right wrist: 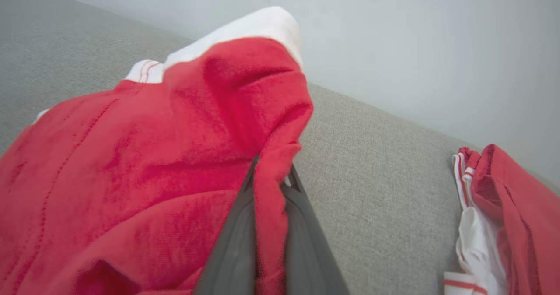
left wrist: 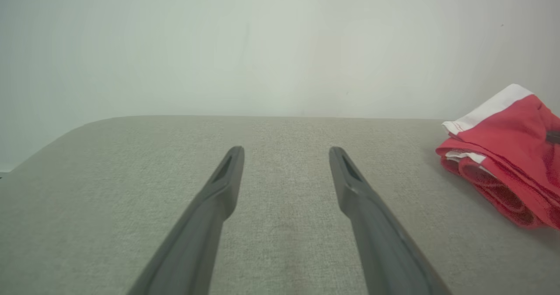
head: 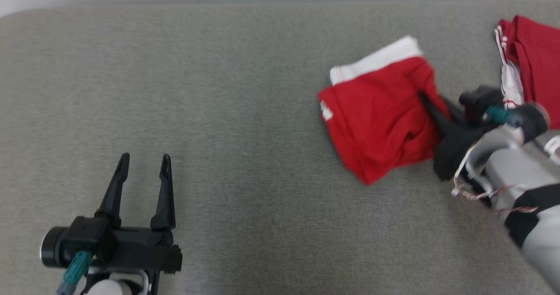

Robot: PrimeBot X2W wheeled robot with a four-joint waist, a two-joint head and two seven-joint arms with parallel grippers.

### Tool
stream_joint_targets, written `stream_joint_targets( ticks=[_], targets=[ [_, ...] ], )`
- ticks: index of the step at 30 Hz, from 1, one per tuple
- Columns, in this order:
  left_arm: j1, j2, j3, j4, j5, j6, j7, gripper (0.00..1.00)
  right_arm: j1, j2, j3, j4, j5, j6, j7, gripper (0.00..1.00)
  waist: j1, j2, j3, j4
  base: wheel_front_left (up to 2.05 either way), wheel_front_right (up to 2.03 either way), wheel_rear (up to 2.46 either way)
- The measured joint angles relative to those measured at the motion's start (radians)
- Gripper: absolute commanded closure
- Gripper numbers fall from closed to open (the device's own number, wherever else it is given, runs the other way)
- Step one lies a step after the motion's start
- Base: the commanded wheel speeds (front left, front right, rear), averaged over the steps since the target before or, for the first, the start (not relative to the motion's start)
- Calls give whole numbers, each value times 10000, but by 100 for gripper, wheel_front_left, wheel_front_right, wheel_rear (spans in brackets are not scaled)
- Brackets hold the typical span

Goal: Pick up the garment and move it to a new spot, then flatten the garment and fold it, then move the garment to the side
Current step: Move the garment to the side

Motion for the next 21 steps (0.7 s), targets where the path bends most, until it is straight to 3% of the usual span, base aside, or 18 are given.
stream_joint_targets(
  ticks=[9,21],
  targets=[
    [-658,82,192,-863,324,-8,0,0,-1781,-1684,431,-748,633,0,-40,100,1,1,1419,-981,0,0,0],
    [-475,502,422,-2190,656,-8,0,0,-3112,-3498,460,-690,1461,0,81,100,-1,0,2741,-2487,0,0,0]
  ],
)
